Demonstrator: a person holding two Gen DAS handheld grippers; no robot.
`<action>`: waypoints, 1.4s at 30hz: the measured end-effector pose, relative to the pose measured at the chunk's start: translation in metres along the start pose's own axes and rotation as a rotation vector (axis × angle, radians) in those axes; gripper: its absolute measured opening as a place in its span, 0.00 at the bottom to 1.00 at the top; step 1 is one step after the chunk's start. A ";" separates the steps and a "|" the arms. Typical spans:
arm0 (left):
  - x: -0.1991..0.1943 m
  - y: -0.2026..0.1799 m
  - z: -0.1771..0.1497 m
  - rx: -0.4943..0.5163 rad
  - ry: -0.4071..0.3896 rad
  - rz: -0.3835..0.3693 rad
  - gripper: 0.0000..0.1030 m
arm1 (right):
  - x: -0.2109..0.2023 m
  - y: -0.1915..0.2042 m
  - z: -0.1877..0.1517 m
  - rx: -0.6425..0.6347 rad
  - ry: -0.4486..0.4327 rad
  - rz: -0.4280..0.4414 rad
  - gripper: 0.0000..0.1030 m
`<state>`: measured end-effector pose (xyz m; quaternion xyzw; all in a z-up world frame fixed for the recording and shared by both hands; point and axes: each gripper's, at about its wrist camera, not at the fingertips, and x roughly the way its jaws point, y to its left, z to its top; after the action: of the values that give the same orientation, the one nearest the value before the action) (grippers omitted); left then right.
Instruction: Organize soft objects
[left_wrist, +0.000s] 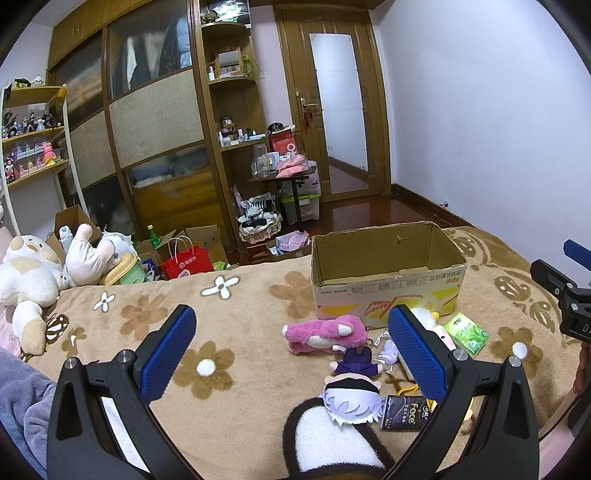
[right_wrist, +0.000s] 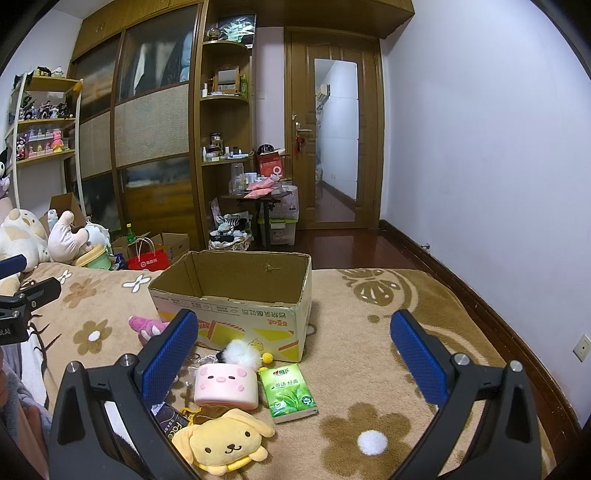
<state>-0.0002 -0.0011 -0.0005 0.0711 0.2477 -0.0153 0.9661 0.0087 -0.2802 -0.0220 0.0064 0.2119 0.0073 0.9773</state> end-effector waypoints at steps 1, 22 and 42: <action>0.005 -0.003 0.001 0.000 0.003 0.002 0.99 | 0.000 0.000 0.000 0.001 0.000 0.001 1.00; 0.010 0.004 0.000 0.021 0.040 -0.012 0.99 | 0.000 -0.001 -0.001 -0.003 -0.009 0.001 1.00; 0.087 -0.014 -0.010 0.000 0.354 -0.156 0.99 | 0.041 0.016 -0.017 0.075 0.253 0.137 1.00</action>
<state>0.0705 -0.0126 -0.0524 0.0533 0.4187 -0.0776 0.9032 0.0391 -0.2630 -0.0545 0.0565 0.3325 0.0668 0.9390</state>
